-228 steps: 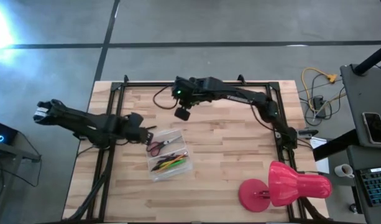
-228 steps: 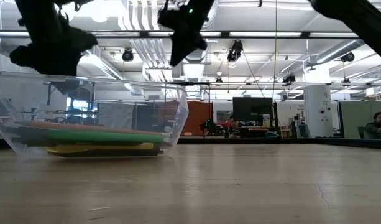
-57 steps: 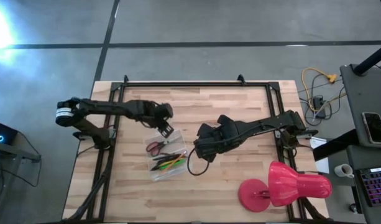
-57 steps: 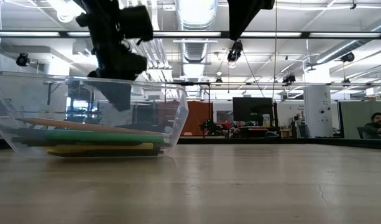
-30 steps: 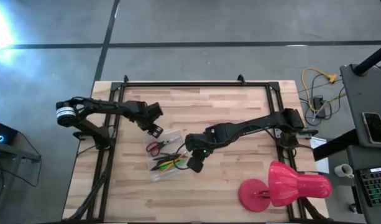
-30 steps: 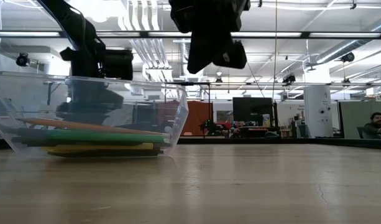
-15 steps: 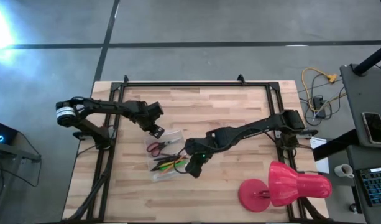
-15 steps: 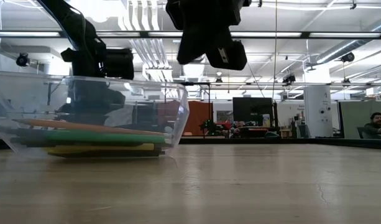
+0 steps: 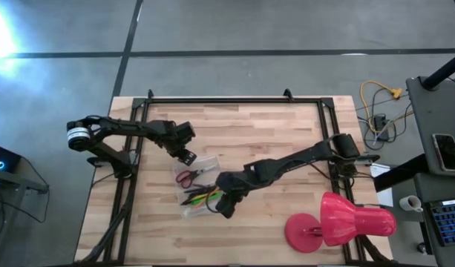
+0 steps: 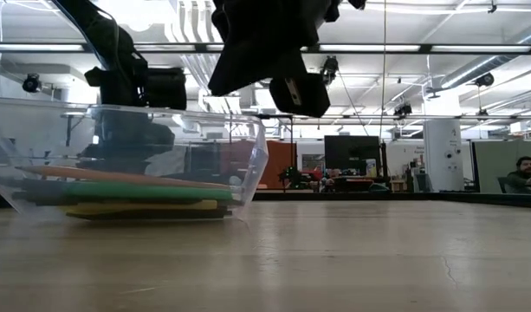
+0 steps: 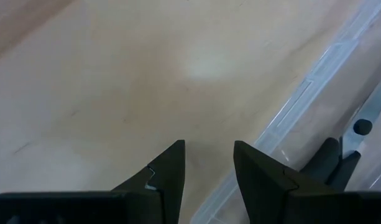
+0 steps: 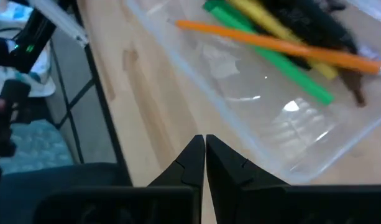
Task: Pick & place school supplies into a supply box
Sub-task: Close the stationery box
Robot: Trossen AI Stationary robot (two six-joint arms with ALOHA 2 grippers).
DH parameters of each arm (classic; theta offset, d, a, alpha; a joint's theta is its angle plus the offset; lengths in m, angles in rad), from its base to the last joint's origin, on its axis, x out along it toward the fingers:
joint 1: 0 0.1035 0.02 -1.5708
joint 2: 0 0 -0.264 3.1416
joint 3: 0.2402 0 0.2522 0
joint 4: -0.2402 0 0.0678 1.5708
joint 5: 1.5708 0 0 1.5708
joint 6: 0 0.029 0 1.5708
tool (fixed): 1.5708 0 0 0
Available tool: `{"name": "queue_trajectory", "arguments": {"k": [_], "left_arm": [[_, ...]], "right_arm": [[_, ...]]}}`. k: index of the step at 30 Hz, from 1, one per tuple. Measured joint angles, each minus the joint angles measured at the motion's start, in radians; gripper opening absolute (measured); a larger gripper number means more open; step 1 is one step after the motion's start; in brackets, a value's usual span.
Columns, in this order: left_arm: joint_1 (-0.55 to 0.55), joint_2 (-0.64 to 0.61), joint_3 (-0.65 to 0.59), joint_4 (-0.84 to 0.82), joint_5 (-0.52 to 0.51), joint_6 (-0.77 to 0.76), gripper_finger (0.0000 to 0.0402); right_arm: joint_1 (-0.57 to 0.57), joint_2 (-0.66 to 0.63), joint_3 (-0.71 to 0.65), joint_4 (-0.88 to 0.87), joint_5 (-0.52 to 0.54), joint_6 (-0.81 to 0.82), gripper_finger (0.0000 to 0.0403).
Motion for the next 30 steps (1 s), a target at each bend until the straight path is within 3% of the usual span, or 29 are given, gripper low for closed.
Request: {"name": "queue_trajectory", "arguments": {"k": [16,30], "left_arm": [[-0.036,-0.007,0.006,0.001,0.041,0.000,0.0121],[-0.034,-0.082,0.140,0.005,0.070,0.029,0.0121]], "right_arm": [[0.007,0.041,-0.031,0.022,0.037,0.054,0.0008],[0.016,0.041,-0.155,0.047,0.053,0.122,0.0008]]}}
